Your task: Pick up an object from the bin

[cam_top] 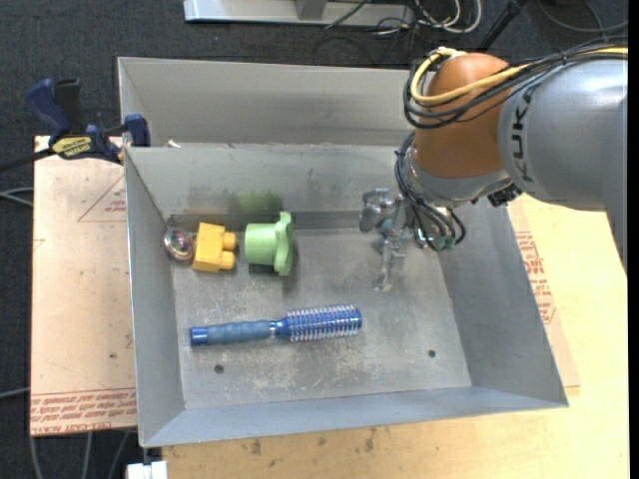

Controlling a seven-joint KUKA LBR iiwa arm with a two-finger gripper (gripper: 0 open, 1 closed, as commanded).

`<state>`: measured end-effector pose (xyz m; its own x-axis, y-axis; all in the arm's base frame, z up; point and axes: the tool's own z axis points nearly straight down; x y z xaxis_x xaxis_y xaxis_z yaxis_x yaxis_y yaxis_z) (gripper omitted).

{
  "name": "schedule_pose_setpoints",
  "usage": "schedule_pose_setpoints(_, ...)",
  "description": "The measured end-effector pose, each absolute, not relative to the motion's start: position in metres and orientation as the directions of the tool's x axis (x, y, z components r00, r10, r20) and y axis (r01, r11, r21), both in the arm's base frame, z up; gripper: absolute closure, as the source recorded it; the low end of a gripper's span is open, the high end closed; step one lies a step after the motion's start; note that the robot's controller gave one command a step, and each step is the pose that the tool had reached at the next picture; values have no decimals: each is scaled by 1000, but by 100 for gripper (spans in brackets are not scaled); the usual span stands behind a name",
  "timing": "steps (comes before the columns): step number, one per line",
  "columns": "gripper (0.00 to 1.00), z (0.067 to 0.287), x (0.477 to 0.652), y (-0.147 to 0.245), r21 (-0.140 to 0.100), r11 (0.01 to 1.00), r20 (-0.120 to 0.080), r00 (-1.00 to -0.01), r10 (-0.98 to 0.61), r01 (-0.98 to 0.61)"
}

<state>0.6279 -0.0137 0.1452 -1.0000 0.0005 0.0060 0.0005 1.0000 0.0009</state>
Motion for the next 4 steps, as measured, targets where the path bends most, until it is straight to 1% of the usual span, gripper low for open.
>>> schedule_pose_setpoints(1,100,150,630,-14,1,1000,-2,-1000,0,0)
schedule_pose_setpoints(2,100,136,562,38,2,954,2,-954,299,299)
schedule_pose_setpoints(3,0,137,563,36,1,954,-1,-954,299,299)
schedule_pose_setpoints(4,0,73,533,44,0,987,6,-987,161,161)
